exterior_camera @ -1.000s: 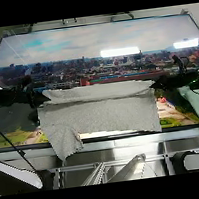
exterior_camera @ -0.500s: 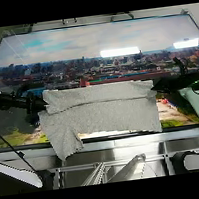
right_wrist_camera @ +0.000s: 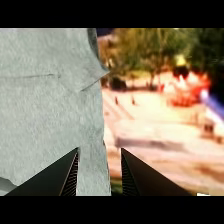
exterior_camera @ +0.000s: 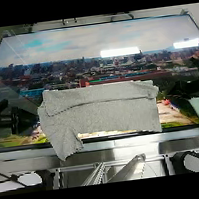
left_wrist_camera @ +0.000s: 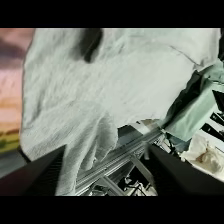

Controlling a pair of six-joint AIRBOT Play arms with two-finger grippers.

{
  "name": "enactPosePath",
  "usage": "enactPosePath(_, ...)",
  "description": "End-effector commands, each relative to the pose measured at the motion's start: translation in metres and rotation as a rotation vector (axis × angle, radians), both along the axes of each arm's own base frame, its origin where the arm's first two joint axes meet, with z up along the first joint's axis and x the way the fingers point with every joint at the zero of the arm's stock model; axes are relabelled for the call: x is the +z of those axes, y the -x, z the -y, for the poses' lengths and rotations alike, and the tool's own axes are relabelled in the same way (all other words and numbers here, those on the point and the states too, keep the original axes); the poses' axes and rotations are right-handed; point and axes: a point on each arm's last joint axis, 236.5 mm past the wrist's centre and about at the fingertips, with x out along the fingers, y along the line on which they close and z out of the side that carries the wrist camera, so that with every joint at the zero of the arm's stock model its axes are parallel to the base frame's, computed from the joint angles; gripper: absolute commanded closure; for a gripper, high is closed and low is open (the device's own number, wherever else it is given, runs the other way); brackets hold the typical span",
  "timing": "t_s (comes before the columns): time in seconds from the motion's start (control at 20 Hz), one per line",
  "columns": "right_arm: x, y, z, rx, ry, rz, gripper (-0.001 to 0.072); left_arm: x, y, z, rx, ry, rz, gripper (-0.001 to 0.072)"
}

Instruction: Fold the shirts.

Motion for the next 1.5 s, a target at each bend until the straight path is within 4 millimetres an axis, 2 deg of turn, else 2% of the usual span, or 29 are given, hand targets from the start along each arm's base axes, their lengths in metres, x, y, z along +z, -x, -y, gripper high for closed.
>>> enactPosePath(0.0, 0.014, 0.012, -0.018, -0.004, 0.003, 0.064, 0.0404, -0.024, 0.051, 0.007, 0.041, -0.126, -0.122, -0.0009)
enactPosePath(0.25, 0.019, 0.016, -0.034, -0.011, -0.029, 0.123, 0.0405, -0.050, 0.059, 0.028, 0.011, -0.187, -0.127, -0.0004)
enactPosePath(0.35, 0.022, 0.015, -0.035, -0.014, -0.038, 0.129, 0.0405, -0.065, 0.050, 0.026, 0.025, -0.254, -0.096, -0.0004)
enactPosePath(0.5, 0.024, 0.015, -0.039, -0.014, -0.055, 0.131, 0.0405, -0.075, 0.042, 0.033, -0.015, -0.265, -0.096, -0.0003)
enactPosePath(0.6, 0.024, 0.016, -0.039, -0.013, -0.057, 0.128, 0.0406, -0.079, 0.040, 0.046, -0.069, -0.224, -0.127, -0.0002)
enactPosePath(0.65, 0.024, 0.016, -0.039, -0.013, -0.056, 0.128, 0.0405, -0.080, 0.038, 0.059, -0.089, -0.171, -0.148, 0.0012)
enactPosePath(0.8, 0.019, 0.026, -0.038, -0.026, -0.055, 0.068, 0.0407, -0.072, 0.042, 0.086, -0.226, -0.036, -0.173, 0.0267)
enactPosePath(0.85, 0.012, 0.036, -0.032, -0.045, -0.029, 0.007, 0.0408, -0.069, 0.043, 0.089, -0.255, -0.008, -0.189, 0.0390)
enactPosePath(0.9, 0.002, 0.049, -0.023, -0.076, 0.011, -0.066, 0.0417, -0.066, 0.043, 0.091, -0.277, 0.012, -0.195, 0.0596)
enactPosePath(0.95, -0.008, 0.061, -0.014, -0.101, 0.052, -0.129, 0.0417, -0.063, 0.042, 0.091, -0.286, 0.021, -0.191, 0.0697)
enactPosePath(1.05, -0.026, 0.088, -0.010, -0.152, 0.064, -0.247, 0.0417, -0.057, 0.042, 0.090, -0.298, 0.018, -0.175, 0.0697)
enactPosePath(1.15, -0.044, 0.114, -0.018, -0.187, 0.021, -0.345, 0.0415, -0.052, 0.041, 0.086, -0.312, -0.014, -0.138, 0.0689)
enactPosePath(1.2, -0.054, 0.129, -0.025, -0.198, 0.002, -0.396, 0.0391, -0.048, 0.039, 0.085, -0.311, -0.024, -0.121, 0.0689)
enactPosePath(1.25, -0.062, 0.141, -0.033, -0.206, -0.021, -0.436, 0.0267, -0.044, 0.037, 0.085, -0.315, -0.034, -0.098, 0.0689)
enactPosePath(1.3, -0.069, 0.150, -0.040, -0.213, -0.041, -0.460, 0.0204, -0.041, 0.036, 0.084, -0.316, -0.042, -0.081, 0.0689)
enactPosePath(1.45, -0.087, 0.156, -0.052, -0.259, -0.078, -0.466, 0.0211, -0.035, 0.033, 0.083, -0.315, -0.056, -0.056, 0.0689)
